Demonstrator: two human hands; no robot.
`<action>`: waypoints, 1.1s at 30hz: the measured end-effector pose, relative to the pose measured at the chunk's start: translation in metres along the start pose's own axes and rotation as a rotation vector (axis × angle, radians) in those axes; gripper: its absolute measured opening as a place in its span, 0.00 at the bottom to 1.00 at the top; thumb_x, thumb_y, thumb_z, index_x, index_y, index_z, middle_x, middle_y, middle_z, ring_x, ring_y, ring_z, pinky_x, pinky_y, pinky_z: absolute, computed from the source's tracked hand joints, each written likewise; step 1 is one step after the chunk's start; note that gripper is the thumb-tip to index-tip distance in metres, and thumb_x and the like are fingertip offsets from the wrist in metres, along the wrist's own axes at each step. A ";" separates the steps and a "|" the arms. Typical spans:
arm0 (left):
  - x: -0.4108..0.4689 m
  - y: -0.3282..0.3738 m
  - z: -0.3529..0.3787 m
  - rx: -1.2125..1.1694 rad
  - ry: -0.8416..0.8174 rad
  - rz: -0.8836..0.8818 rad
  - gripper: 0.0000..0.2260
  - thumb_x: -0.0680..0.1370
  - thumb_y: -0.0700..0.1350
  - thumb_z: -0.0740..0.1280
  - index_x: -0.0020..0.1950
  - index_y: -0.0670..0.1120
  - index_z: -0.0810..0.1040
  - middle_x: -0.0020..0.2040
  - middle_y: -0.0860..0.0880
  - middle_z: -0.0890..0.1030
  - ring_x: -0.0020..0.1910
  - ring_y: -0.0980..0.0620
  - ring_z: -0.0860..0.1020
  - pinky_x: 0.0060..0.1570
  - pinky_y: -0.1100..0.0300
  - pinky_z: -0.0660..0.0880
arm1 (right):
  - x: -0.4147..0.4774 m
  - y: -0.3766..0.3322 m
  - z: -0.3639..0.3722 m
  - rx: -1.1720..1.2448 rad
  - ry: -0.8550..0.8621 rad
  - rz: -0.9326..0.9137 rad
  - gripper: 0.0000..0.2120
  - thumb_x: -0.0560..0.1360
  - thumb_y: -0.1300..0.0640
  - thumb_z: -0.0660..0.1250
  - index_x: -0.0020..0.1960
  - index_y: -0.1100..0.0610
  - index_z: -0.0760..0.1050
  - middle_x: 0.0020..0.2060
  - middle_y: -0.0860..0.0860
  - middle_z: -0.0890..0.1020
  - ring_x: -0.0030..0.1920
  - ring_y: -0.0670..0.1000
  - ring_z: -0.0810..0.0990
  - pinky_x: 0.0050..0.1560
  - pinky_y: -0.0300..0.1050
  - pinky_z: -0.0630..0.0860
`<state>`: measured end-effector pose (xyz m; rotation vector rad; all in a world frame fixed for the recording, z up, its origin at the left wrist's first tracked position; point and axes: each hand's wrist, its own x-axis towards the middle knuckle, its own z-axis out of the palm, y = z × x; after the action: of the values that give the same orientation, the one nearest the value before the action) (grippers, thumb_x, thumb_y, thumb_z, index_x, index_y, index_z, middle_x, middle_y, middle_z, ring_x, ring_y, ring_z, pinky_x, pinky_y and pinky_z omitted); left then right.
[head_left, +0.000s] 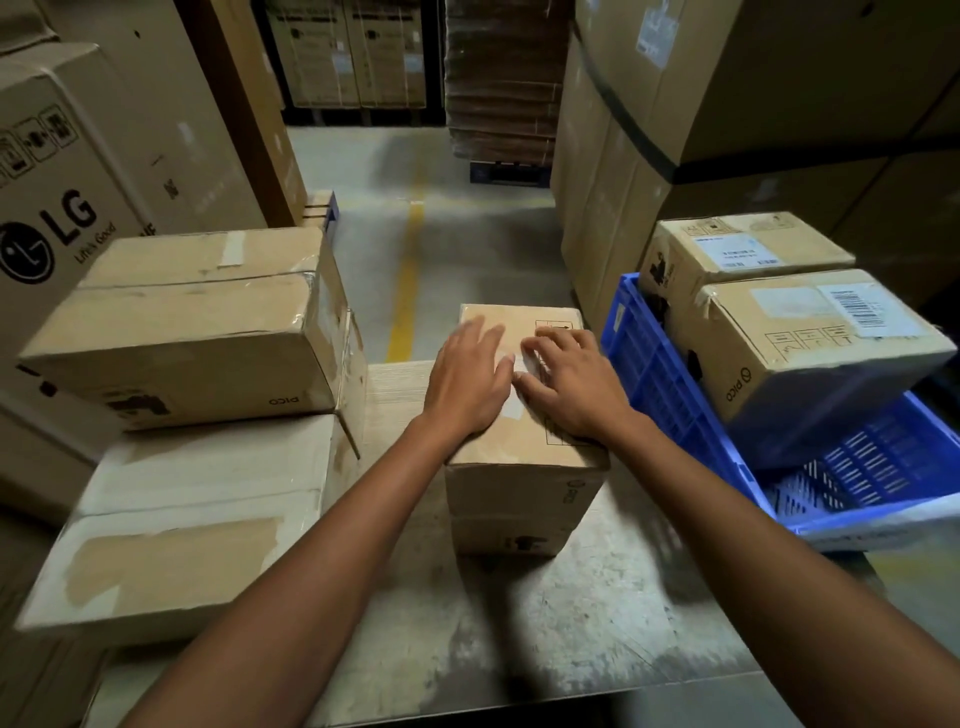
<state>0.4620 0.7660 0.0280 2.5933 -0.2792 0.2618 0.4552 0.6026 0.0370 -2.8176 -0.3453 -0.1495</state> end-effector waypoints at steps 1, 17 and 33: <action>-0.002 0.000 0.000 -0.063 0.059 -0.052 0.22 0.84 0.51 0.58 0.77 0.46 0.67 0.79 0.43 0.62 0.78 0.44 0.59 0.75 0.48 0.60 | -0.004 0.000 0.001 0.092 0.100 0.083 0.26 0.81 0.40 0.58 0.75 0.52 0.67 0.75 0.52 0.68 0.73 0.54 0.64 0.69 0.57 0.69; -0.054 -0.022 -0.007 -1.099 -0.108 -0.501 0.37 0.71 0.79 0.54 0.71 0.57 0.73 0.64 0.54 0.80 0.63 0.51 0.79 0.67 0.46 0.73 | -0.070 -0.011 0.000 1.313 0.119 0.497 0.31 0.84 0.38 0.44 0.56 0.57 0.78 0.38 0.50 0.85 0.40 0.48 0.85 0.39 0.40 0.81; -0.133 -0.071 0.053 -1.320 -0.043 -0.766 0.36 0.71 0.74 0.64 0.65 0.47 0.79 0.62 0.40 0.81 0.62 0.38 0.79 0.64 0.34 0.73 | -0.114 -0.005 0.086 1.250 0.162 0.991 0.22 0.84 0.47 0.59 0.38 0.60 0.77 0.29 0.51 0.82 0.32 0.52 0.80 0.40 0.48 0.75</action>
<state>0.3585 0.8185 -0.0824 1.2378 0.4192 -0.2149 0.3500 0.6083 -0.0587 -1.4514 0.7477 0.0584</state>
